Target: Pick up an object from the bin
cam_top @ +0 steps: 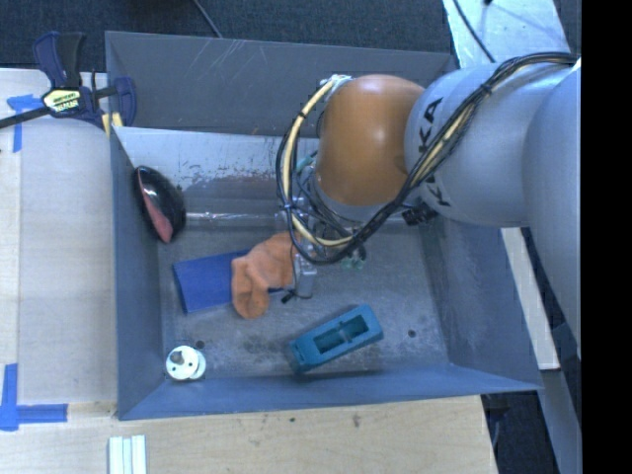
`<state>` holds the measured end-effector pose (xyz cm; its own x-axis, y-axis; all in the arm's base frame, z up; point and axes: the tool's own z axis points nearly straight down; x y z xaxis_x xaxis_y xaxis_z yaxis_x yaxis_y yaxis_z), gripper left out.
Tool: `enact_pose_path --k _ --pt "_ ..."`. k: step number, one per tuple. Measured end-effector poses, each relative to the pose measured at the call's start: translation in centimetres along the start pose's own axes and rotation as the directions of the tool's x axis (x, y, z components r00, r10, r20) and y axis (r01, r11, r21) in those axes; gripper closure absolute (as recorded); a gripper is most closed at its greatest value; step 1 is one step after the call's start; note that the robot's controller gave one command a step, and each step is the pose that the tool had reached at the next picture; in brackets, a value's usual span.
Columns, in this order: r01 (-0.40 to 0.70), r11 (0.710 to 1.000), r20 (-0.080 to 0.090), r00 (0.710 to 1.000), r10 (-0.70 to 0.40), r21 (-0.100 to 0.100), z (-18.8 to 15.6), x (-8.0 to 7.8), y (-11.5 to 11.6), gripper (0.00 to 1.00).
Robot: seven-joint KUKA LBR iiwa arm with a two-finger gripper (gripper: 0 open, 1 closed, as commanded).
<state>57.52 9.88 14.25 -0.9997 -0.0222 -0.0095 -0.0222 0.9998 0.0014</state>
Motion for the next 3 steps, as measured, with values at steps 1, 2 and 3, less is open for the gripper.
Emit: enact_pose_path --k 1,2,3 --pt "0.058 0.998 -0.007 0.998 -0.058 0.0 4.5 -0.7 -0.6 0.0" --pt "0.205 0.979 -0.005 0.979 -0.205 0.0 7.1 -2.1 -0.1 1.0" --pt "0.205 0.979 -0.005 0.979 -0.205 0.0 7.0 -2.1 -0.1 1.0"
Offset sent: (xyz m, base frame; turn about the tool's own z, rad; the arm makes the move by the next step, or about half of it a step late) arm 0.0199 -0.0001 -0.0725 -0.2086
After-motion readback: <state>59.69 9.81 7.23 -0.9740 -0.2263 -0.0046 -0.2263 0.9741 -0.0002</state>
